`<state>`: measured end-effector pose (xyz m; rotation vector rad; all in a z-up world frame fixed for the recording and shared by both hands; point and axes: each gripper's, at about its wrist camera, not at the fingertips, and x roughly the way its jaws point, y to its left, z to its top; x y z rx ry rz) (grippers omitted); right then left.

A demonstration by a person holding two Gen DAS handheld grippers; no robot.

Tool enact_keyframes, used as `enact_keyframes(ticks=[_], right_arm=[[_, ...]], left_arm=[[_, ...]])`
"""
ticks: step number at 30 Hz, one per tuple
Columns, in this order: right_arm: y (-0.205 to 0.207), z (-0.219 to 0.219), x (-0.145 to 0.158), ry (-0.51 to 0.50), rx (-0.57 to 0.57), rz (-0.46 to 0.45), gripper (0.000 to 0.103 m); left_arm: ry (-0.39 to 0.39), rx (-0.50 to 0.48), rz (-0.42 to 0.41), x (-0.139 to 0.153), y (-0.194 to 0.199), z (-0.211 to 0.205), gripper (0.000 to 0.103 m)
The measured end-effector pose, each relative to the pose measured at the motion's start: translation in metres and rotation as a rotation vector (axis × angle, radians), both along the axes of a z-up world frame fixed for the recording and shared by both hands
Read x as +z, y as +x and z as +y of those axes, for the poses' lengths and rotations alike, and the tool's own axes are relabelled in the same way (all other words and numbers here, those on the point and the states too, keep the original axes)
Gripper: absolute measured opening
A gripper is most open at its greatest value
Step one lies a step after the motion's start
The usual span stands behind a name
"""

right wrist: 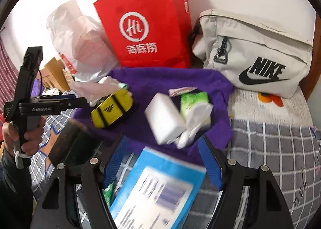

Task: Organize soft objects
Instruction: 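Lower the tissue and mesh bag onto the purple towel and open both tools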

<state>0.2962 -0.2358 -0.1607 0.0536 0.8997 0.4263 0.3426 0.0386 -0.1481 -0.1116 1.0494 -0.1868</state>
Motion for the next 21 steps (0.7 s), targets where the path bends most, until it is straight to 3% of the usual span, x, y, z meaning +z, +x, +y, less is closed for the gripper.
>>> enact_keyframes(ticks=[4,8,10,12,19,21], right_arm=[[-0.018,0.008,-0.002,0.000,0.009,0.012,0.073],[-0.027,0.012,-0.003,-0.001,0.015,0.021,0.073],[-0.029,0.013,-0.003,-0.014,0.014,0.016,0.073],[-0.029,0.013,-0.004,-0.027,0.015,0.012,0.073],[-0.021,0.011,-0.007,-0.035,0.007,0.009,0.073],[-0.018,0.011,-0.009,-0.031,0.009,0.011,0.073]], left_arm=[[-0.005,0.005,0.034,-0.004,-0.005,0.004,0.078],[-0.045,-0.017,0.000,-0.005,-0.009,0.003,0.077],[-0.055,-0.031,-0.009,-0.007,-0.004,-0.001,0.057],[-0.057,-0.032,0.012,-0.013,0.003,-0.005,0.044],[0.033,-0.042,0.079,-0.037,0.026,-0.019,0.048],[0.037,-0.036,0.054,-0.039,0.029,-0.021,0.048]])
